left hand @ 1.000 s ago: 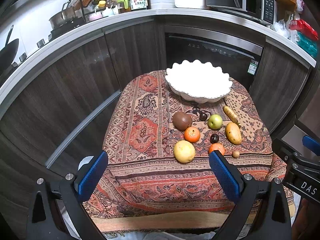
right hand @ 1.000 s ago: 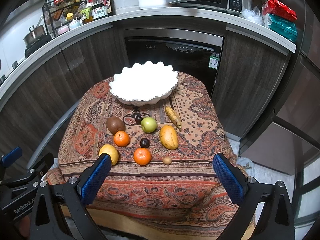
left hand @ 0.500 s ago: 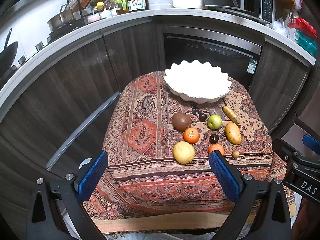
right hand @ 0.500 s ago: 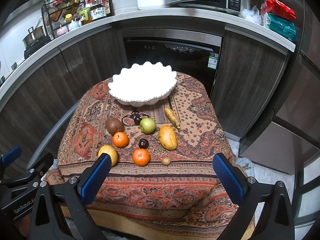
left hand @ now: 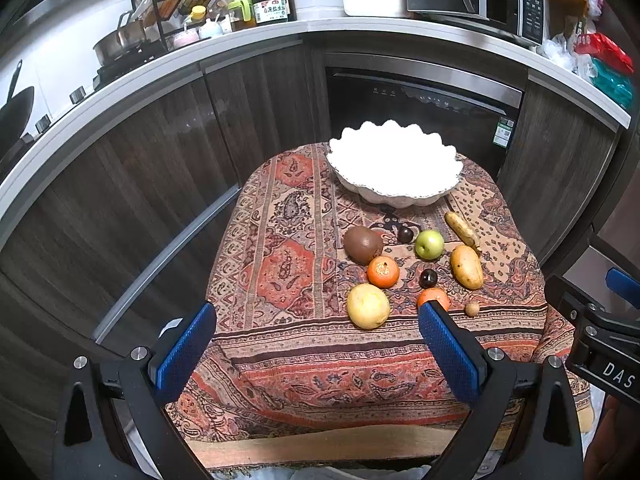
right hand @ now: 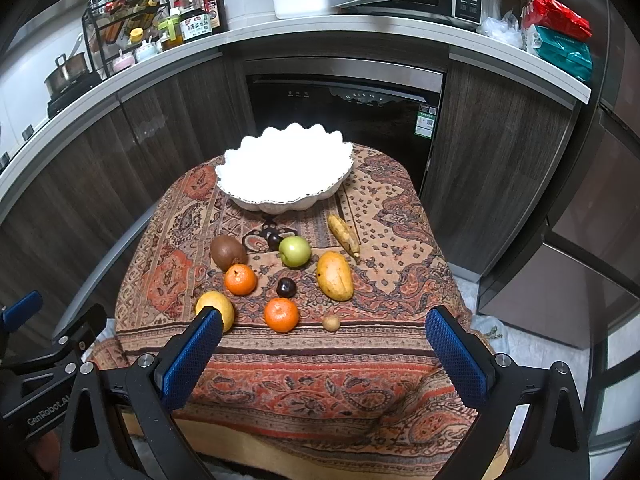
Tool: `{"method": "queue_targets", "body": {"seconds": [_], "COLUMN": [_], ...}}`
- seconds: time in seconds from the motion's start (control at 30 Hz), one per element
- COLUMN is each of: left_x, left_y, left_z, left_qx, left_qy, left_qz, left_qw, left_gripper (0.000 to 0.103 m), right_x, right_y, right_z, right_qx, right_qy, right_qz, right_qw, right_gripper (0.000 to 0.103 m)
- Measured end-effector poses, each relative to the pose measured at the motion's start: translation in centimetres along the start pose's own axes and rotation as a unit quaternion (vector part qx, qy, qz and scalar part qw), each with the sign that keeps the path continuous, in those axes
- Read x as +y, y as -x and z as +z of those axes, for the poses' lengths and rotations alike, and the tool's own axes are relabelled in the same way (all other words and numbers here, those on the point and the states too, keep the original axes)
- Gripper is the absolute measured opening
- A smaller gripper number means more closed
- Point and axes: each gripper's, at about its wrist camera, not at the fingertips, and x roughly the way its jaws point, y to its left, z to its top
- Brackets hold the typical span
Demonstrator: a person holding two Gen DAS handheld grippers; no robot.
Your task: Organize fruits
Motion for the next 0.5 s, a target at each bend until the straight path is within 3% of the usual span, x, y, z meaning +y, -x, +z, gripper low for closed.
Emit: {"method": "queue_targets", "body": {"seconds": [0.5], "left_x": [-0.79], "left_y": [-0.29], "left_z": [0.36], "left_qx": [-0.009], "left_qy": [-0.017], "left_qz": [-0.005], "left_qw": [0.9998], "left_gripper": [0.102], "right_x": [-0.36], "right_y": [-0.51], "right_z": [0.29], "right_qx": [0.003], "right_qy": [-0.004], "right_qz": [-0.002], "right_qw": [1.0], "right_gripper": [0.102]}}
